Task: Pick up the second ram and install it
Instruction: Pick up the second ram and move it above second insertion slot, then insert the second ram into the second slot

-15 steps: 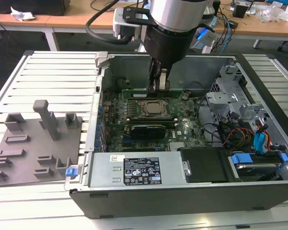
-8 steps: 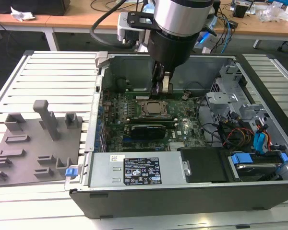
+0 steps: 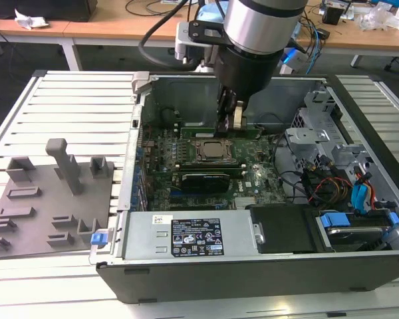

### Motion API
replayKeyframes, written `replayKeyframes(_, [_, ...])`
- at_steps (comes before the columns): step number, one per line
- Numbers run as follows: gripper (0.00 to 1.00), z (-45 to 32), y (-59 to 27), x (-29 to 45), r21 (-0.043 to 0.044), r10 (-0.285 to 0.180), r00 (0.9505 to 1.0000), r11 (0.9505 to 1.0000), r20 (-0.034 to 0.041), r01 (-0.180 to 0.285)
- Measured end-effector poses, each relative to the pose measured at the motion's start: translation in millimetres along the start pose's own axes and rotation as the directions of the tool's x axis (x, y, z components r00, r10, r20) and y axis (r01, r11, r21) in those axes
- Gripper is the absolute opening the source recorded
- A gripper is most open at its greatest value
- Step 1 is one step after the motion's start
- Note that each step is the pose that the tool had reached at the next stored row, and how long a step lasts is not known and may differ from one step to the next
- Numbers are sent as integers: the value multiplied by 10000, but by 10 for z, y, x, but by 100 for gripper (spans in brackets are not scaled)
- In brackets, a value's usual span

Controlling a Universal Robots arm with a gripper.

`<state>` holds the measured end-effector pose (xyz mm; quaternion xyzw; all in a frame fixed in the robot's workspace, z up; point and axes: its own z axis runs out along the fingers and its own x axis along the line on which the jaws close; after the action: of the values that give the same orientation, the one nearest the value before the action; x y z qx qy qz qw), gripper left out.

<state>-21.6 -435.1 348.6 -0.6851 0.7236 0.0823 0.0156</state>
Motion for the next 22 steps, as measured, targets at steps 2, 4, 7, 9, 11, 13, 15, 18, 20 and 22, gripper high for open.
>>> replayKeyframes(2, [14,11,-38,-17,-10,2,10000,10000,0,-2])
replayKeyframes(4, [14,19,-78,-30,-18,4,10000,10000,-1,-4])
replayKeyframes(7, [14,24,-115,-39,-24,5,10000,10000,-2,-5])
replayKeyframes(9, [14,24,-116,-39,-24,4,10000,10000,-1,-4])
replayKeyframes(11, [14,24,-116,-39,-24,4,10000,10000,-2,-4])
replayKeyframes(13, [14,24,-117,-39,-24,4,10000,10000,-2,-4])
replayKeyframes(15, [14,24,-117,-39,-24,4,10000,10000,-2,-4])
replayKeyframes(18, [14,32,-119,-39,-24,4,10000,10000,-1,-4])
replayKeyframes(20, [14,46,-120,-37,-24,4,10000,10000,-2,-4])
replayKeyframes(22, [14,63,-122,-34,-24,4,10000,10000,-1,-4])
